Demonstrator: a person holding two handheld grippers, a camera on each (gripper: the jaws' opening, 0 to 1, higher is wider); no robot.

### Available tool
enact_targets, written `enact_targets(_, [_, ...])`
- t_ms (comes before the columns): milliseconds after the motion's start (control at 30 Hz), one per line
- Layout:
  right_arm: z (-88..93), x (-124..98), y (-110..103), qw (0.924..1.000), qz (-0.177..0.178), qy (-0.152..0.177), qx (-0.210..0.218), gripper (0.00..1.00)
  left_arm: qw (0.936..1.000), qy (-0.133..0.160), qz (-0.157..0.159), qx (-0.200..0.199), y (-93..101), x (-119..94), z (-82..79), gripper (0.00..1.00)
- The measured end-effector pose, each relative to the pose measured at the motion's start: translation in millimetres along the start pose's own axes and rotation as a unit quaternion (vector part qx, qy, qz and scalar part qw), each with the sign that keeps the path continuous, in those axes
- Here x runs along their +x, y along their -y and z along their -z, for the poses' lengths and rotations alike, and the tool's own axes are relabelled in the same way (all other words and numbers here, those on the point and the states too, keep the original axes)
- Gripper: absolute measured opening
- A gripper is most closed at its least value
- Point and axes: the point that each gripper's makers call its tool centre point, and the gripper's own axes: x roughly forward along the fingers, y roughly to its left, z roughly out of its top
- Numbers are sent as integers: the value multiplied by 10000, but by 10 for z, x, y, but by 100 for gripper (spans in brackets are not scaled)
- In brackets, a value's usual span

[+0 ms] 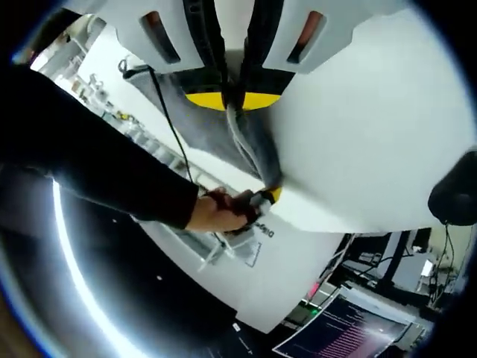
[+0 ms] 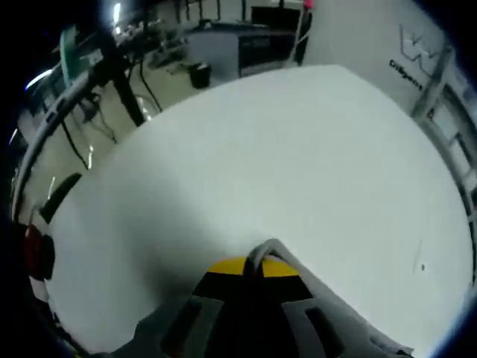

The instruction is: Open the folded towel by lifting each exposed corner and separating the folded layers until the towel lies flat within the target outline without major curled edges

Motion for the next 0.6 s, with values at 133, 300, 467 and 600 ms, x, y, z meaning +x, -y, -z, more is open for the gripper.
enact_targets(133, [-14,10,-11,9998,98,-44,-169,0,10000,-60,-32,54,-42,-16,10,4])
enact_targets(300, [-22,5,-34,9990,111,-14,-433,4,9997,-150,-22,217,-52,-21,46,5])
enact_targets(467, [-125,-52,-129,9983,-102,245,-513,25,9991,-179,-148,362,-115,-49,29,20])
enact_targets(600, [-199,-90,-241,9969,-238,426,-621,55,9986,-46,-326,421,-162,-53,-26,48])
